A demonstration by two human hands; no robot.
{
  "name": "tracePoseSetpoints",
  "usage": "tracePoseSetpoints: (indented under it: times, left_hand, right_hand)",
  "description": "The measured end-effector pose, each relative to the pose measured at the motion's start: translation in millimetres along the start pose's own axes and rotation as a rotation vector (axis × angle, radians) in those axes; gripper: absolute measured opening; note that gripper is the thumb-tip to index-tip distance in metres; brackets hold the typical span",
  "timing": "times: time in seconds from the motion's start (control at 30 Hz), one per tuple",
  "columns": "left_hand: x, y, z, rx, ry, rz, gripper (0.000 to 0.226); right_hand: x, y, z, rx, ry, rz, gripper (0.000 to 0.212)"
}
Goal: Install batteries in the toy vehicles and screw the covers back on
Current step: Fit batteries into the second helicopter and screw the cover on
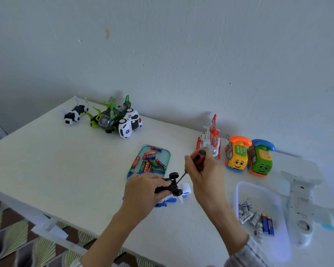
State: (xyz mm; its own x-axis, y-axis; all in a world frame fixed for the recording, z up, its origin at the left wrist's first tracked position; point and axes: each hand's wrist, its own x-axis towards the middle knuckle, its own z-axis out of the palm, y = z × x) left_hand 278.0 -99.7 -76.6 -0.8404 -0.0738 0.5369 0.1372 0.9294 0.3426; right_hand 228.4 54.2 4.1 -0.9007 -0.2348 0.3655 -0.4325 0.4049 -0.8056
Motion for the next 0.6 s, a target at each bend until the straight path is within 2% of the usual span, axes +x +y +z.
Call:
tracePoseSetpoints:
  times: [0.17,0.3,0.43,0.5,0.6]
  left_hand:
    - [0.2,0.6,0.4,-0.01,0.009,-0.007,0.033]
    - [0.3,-0.3,0.7,-0.014,-0.01,-0.01,0.032]
    - [0.7,-0.8,0.4,-0.02,-0.016,-0.013,0.031]
    - [1.8,-0.5,-0.2,-0.018,-0.017,-0.013,0.03]
    - [2.8,-0.4,-0.2,-0.011,-0.021,-0.018,0.031]
  right_hand:
    - [4.2,-3.7,-2.1,-0.004,-0.107,-0.049,0.015]
    - [9.8,-1.9,-8.8,-0.001,-0.26,-0.124,0.014]
    - [11.7,-0.9,-7.6,0.018,-0.245,-0.109,0.019]
    - [10.3,-3.3,-6.2,0.072,-0.302,-0.137,0.018]
    - [5.8,-4.2,-4.0,0.166,-0.319,-0.179,0.037]
